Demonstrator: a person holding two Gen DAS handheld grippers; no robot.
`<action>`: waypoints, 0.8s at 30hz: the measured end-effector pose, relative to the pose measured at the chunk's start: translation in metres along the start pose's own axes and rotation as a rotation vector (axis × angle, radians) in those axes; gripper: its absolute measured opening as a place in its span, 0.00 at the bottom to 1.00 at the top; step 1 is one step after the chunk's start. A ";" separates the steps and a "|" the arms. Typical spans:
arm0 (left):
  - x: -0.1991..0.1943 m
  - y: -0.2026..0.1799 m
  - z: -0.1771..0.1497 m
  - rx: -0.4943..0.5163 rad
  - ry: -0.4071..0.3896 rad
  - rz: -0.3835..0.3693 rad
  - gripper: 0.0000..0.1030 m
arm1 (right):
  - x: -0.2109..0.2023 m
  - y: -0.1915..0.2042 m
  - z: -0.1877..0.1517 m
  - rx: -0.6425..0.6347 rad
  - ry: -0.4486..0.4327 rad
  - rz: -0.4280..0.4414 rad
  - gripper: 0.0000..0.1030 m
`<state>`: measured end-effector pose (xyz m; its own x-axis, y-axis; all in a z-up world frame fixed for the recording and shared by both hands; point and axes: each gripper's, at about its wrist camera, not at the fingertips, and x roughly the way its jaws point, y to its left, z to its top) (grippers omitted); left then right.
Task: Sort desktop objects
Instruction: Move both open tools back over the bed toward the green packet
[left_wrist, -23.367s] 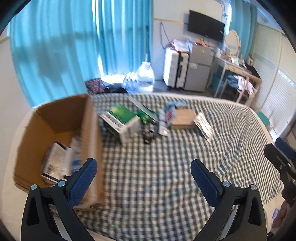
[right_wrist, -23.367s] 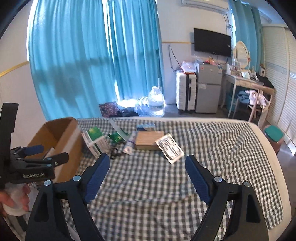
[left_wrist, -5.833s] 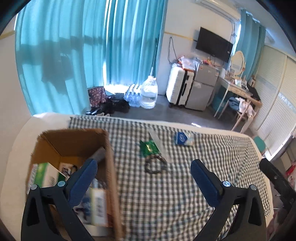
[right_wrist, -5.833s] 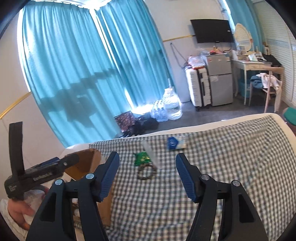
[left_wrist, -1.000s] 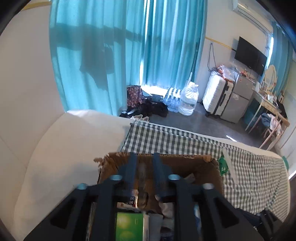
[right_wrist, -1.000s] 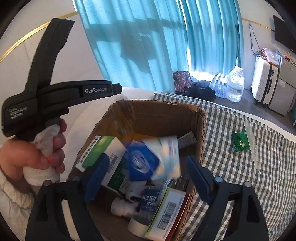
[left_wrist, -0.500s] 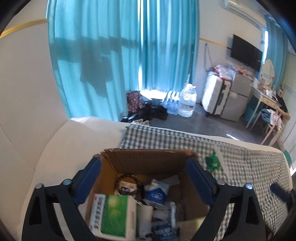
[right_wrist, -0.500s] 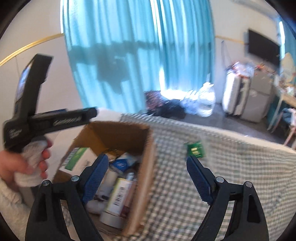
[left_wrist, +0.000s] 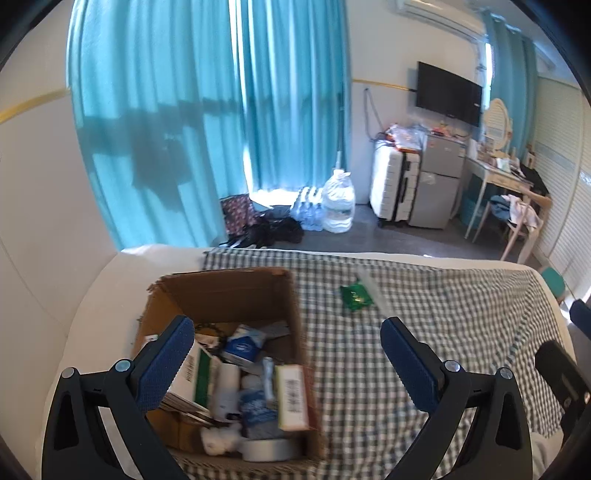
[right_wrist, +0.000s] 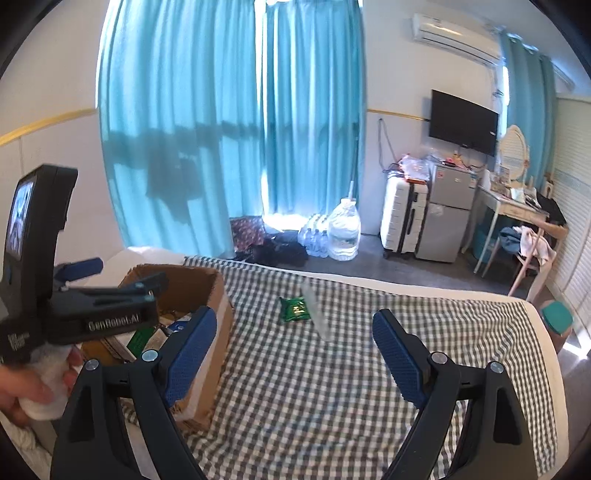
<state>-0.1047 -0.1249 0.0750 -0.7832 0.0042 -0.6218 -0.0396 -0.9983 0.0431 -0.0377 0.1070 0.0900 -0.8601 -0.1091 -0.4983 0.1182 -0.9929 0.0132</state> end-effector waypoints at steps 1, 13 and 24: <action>-0.002 -0.006 -0.001 0.008 0.000 -0.001 1.00 | -0.005 -0.007 -0.001 0.007 -0.006 -0.002 0.84; 0.037 -0.084 -0.019 0.103 0.070 -0.012 1.00 | 0.007 -0.074 -0.012 0.129 0.001 0.050 0.84; 0.117 -0.096 -0.026 0.018 0.120 0.043 1.00 | 0.102 -0.113 -0.025 0.145 0.086 0.095 0.84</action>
<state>-0.1762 -0.0301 -0.0218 -0.7048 -0.0466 -0.7078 -0.0200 -0.9961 0.0854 -0.1260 0.2088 0.0158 -0.8019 -0.2042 -0.5614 0.1189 -0.9755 0.1850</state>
